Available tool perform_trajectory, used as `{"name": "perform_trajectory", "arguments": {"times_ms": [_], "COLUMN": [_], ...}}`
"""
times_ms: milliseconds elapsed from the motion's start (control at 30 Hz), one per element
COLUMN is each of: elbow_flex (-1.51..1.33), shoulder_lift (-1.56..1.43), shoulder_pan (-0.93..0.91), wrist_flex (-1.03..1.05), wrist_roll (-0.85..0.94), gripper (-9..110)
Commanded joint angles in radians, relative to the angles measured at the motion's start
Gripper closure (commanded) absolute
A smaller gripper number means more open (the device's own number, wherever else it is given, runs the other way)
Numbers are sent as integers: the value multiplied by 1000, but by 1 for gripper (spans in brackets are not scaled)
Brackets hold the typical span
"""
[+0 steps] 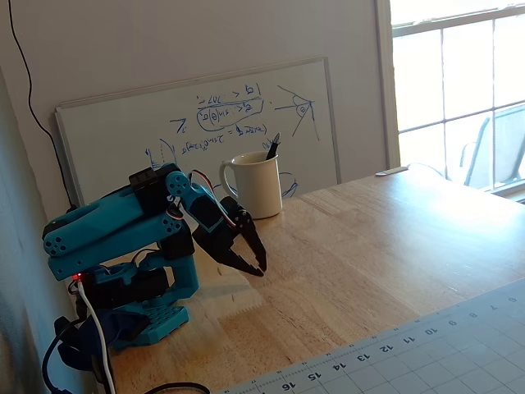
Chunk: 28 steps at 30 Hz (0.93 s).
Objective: Grasp a pen and put it in a mug.
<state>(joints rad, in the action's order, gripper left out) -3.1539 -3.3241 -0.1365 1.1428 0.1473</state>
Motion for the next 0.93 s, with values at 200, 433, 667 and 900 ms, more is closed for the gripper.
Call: {"name": "perform_trajectory", "arguments": {"times_ms": [200,433,667,900], "elbow_flex": [14,14,14,14], "shoulder_lift": [-26,-26,-26,-26], "shoulder_pan": [-11,-12,-12,-12], "wrist_flex": [20,20,20,20], "wrist_roll": [12,12,12,12], "gripper": [101,101,101,101]}}
